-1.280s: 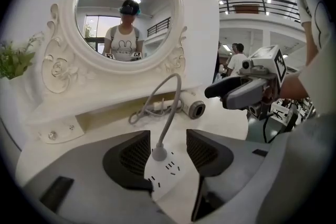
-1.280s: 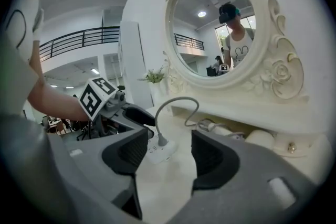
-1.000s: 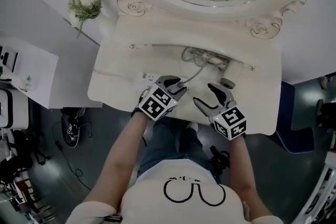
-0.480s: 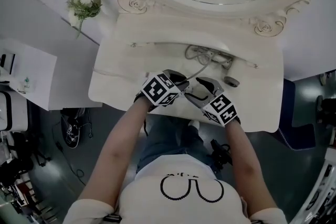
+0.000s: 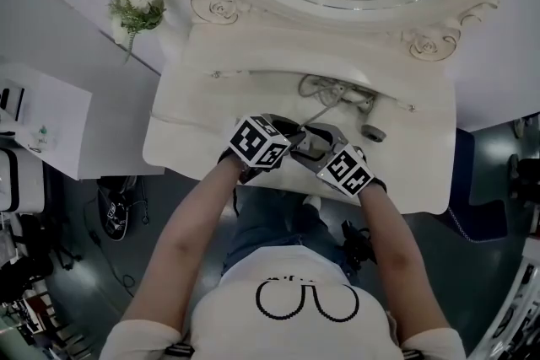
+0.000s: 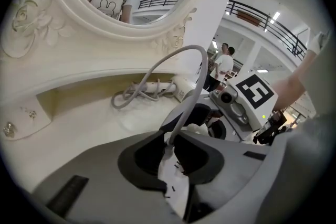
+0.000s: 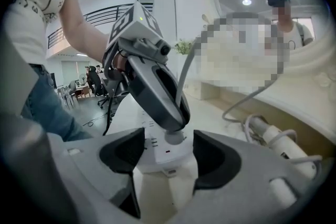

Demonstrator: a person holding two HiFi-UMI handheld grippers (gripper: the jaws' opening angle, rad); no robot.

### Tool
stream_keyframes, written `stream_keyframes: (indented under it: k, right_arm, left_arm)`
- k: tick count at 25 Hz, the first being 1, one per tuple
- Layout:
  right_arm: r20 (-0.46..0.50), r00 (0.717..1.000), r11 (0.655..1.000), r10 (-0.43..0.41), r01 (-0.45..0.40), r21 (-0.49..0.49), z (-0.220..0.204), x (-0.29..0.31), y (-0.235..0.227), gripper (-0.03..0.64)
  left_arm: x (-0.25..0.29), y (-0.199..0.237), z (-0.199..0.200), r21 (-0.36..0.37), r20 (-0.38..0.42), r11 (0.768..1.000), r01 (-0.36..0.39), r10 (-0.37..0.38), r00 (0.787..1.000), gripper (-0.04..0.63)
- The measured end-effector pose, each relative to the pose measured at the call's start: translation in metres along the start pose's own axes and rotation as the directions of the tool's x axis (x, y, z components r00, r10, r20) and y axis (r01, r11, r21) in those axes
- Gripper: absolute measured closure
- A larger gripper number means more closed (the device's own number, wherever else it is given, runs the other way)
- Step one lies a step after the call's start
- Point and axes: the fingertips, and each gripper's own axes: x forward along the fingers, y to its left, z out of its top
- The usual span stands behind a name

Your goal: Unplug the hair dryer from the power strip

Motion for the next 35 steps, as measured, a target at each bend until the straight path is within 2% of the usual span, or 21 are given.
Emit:
stream_keyframes:
  k: [4,6,7,9,10,11,12,14,16,18,19,20,21,23,25,26,27,30,31,33,35]
  right_arm:
    - [-0.038,0.999,1.0,-0.003,0.003,0.01,0.0,0.0,-0.001,0.327]
    - [-0.048,0.999,1.0,-0.005,0.005,0.011,0.0,0.0,-0.001,0.327]
    - [-0.05,0.999,1.0,-0.005,0.006,0.012,0.0,0.0,-0.001,0.328]
    - [-0.052,0.999,1.0,-0.008,0.009,0.019,0.0,-0.001,-0.001,0.328]
    - [-0.056,0.998,1.0,-0.012,0.013,0.021,0.0,-0.001,-0.002,0.33]
    - [-0.065,0.998,1.0,-0.015,0.016,0.022,-0.001,-0.001,-0.002,0.33]
    - [-0.075,0.997,1.0,-0.016,0.018,0.022,-0.001,-0.001,-0.002,0.33]
    - [-0.091,0.996,0.999,-0.017,0.02,0.027,-0.001,0.001,0.0,0.33]
    - [-0.095,0.995,0.999,-0.018,0.022,0.034,0.0,0.002,0.001,0.33]
    - [-0.094,0.995,0.999,-0.018,0.022,0.04,0.0,0.001,0.001,0.331]
    - [-0.094,0.995,0.999,-0.018,0.022,0.041,0.0,0.0,0.001,0.333]
    - [-0.093,0.995,0.999,-0.018,0.022,0.041,0.001,0.0,0.001,0.339]
    - [-0.092,0.996,0.999,-0.019,0.023,0.039,0.001,0.0,0.001,0.341]
    - [-0.089,0.996,0.999,-0.021,0.025,0.04,0.001,0.0,0.0,0.345]
    - [-0.094,0.995,0.999,-0.024,0.028,0.043,0.001,0.0,0.001,0.348]
    - [-0.1,0.995,0.999,-0.026,0.03,0.041,0.001,0.0,0.0,0.348]
    - [-0.105,0.994,0.999,-0.027,0.031,0.039,0.001,0.0,0.0,0.348]
    - [-0.105,0.994,0.999,-0.026,0.03,0.041,0.002,0.002,0.002,0.348]
    - [-0.102,0.994,0.999,-0.025,0.03,0.04,0.002,0.001,0.003,0.348]
    - [-0.089,0.996,0.999,-0.025,0.029,0.04,0.001,0.0,0.003,0.351]
    - [-0.077,0.997,0.999,-0.025,0.028,0.045,0.001,0.0,0.004,0.365]
  left_arm:
    - [0.0,-0.005,0.0,0.152,-0.021,0.983,-0.101,0.105,0.994,0.554]
    - [0.0,-0.004,-0.001,0.157,-0.016,0.981,-0.11,0.114,0.993,0.555]
    - [0.0,-0.003,0.0,0.108,-0.007,0.99,-0.095,0.097,0.995,0.555]
    - [0.0,0.003,0.004,-0.078,0.027,0.997,-0.023,0.026,0.999,0.551]
    - [0.0,0.004,0.006,-0.171,0.048,0.985,0.021,-0.013,0.999,0.545]
    - [0.0,0.004,0.007,-0.228,0.064,0.972,0.051,-0.037,0.997,0.541]
    - [0.0,0.003,0.007,-0.24,0.068,0.969,0.056,-0.04,0.997,0.541]
    - [-0.002,0.001,0.005,-0.165,0.043,0.986,0.001,0.006,0.999,0.549]
    - [-0.005,-0.003,0.003,-0.026,0.007,0.997,-0.074,0.074,0.997,0.556]
    - [-0.005,-0.008,0.001,0.117,-0.013,0.986,-0.118,0.121,0.993,0.558]
    - [-0.004,-0.009,-0.001,0.163,-0.013,0.978,-0.129,0.133,0.991,0.558]
    - [-0.004,-0.009,-0.001,0.176,-0.006,0.976,-0.128,0.131,0.991,0.558]
    - [-0.005,-0.008,-0.001,0.146,0.008,0.983,-0.115,0.116,0.993,0.558]
    - [-0.007,-0.002,0.003,-0.006,0.05,0.997,-0.073,0.073,0.996,0.557]
    - [-0.009,0.003,0.006,-0.126,0.075,0.991,-0.05,0.06,0.995,0.554]
    - [-0.009,0.002,0.007,-0.127,0.069,0.99,-0.059,0.068,0.995,0.554]
    - [-0.008,0.0,0.007,-0.088,0.052,0.993,-0.08,0.085,0.995,0.556]
    - [-0.008,-0.009,0.001,0.101,0.003,0.985,-0.142,0.142,0.99,0.559]
    - [-0.009,-0.011,-0.002,0.137,0.006,0.979,-0.148,0.149,0.989,0.558]
    - [-0.01,-0.011,-0.004,0.116,0.046,0.984,-0.138,0.133,0.99,0.558]
    - [-0.012,-0.006,-0.002,0.009,0.095,0.994,-0.109,0.108,0.99,0.555]
